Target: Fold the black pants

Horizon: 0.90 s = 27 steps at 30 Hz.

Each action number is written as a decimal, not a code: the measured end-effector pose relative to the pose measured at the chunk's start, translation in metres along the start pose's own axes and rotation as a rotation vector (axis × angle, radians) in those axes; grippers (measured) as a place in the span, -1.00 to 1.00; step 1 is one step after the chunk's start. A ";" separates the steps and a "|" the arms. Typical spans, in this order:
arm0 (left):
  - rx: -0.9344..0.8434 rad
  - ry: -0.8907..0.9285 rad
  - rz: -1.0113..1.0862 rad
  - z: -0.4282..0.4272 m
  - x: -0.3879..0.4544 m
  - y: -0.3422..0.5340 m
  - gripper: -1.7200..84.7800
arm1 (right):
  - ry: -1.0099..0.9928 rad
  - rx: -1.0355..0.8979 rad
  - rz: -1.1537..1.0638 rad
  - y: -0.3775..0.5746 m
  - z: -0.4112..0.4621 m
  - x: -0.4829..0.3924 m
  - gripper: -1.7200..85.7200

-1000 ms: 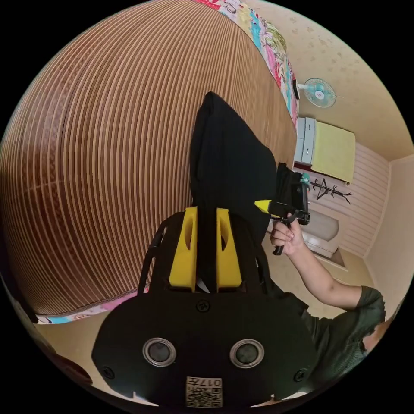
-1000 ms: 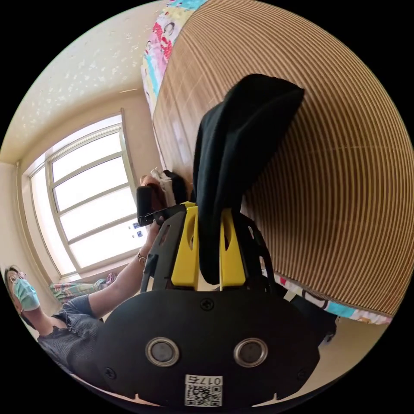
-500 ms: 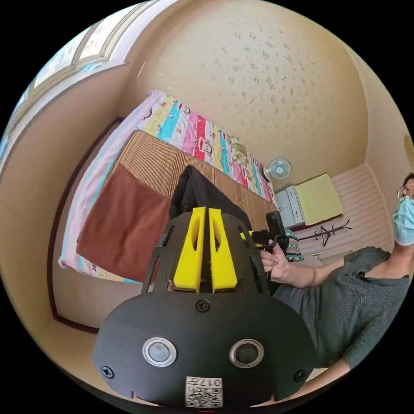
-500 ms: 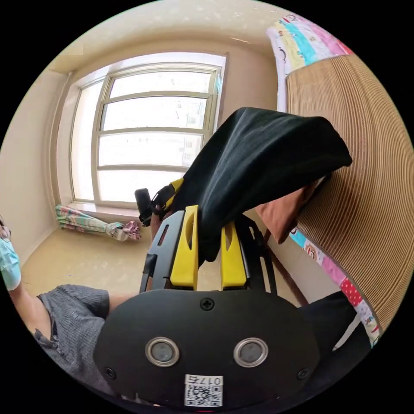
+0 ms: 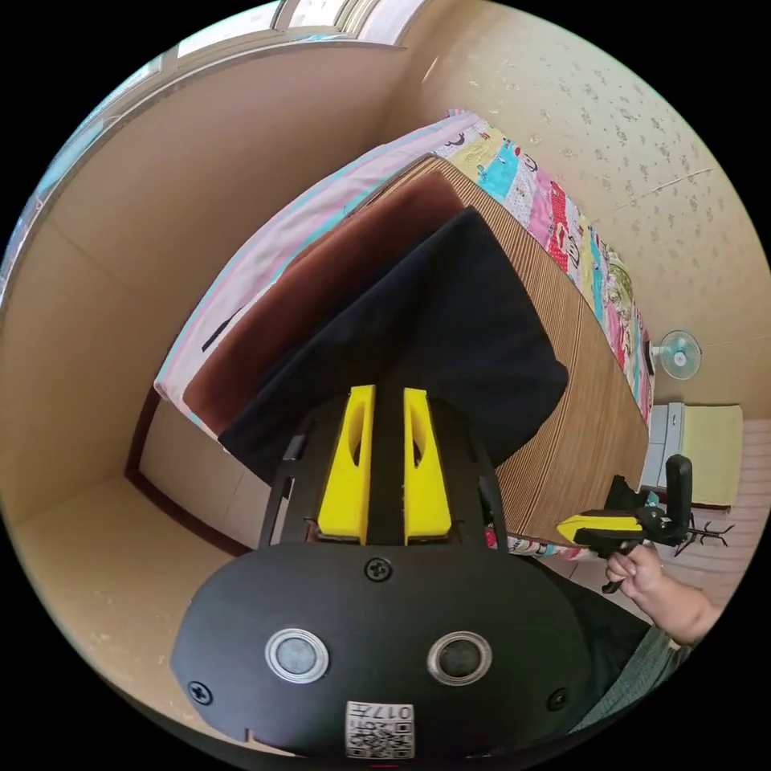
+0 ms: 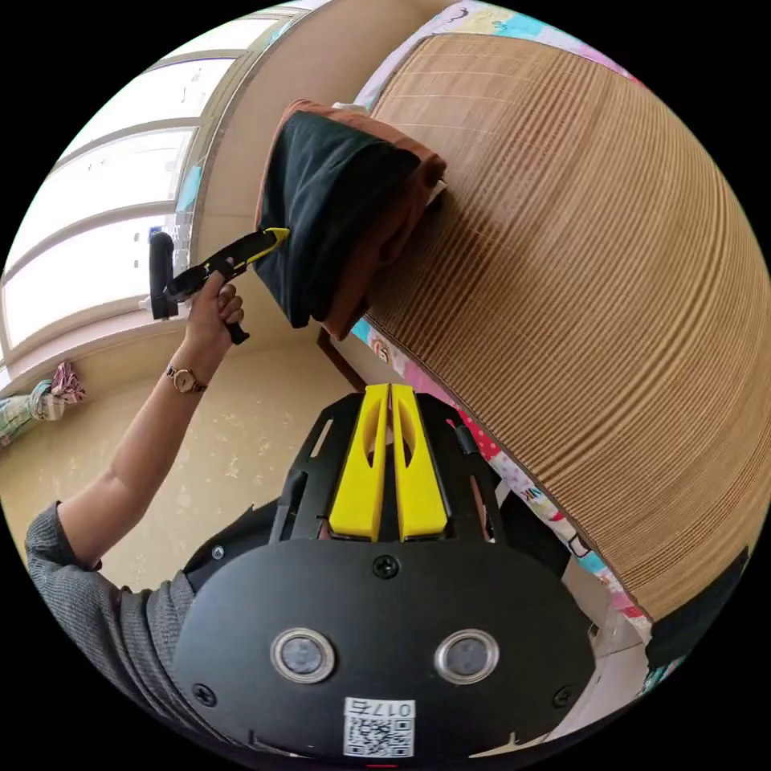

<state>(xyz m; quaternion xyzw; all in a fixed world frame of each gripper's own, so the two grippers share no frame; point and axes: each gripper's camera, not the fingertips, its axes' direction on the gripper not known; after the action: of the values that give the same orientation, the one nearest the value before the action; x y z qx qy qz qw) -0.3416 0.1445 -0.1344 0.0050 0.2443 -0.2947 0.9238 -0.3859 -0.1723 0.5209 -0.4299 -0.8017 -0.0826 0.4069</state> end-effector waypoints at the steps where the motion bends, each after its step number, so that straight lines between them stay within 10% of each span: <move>1: 0.009 -0.024 0.009 -0.006 0.009 0.000 -0.82 | 0.008 0.009 0.070 0.016 -0.009 0.036 -0.94; 9: 0.098 -0.270 -0.003 -0.037 0.042 -0.010 -0.86 | -0.083 0.258 0.537 0.141 -0.080 0.218 -0.94; 16: 0.067 -0.483 -0.106 -0.052 0.052 -0.050 -0.95 | -0.189 0.293 0.392 0.106 -0.069 0.240 -0.84; 27: 0.133 -0.298 -0.097 -0.106 0.043 -0.009 -0.94 | -0.425 0.066 -0.068 -0.097 0.030 0.147 -0.52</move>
<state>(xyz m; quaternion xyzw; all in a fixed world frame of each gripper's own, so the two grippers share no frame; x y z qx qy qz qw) -0.3639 0.1298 -0.2456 0.0107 0.0844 -0.3519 0.9322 -0.5209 -0.1264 0.6292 -0.3967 -0.8858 0.0227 0.2396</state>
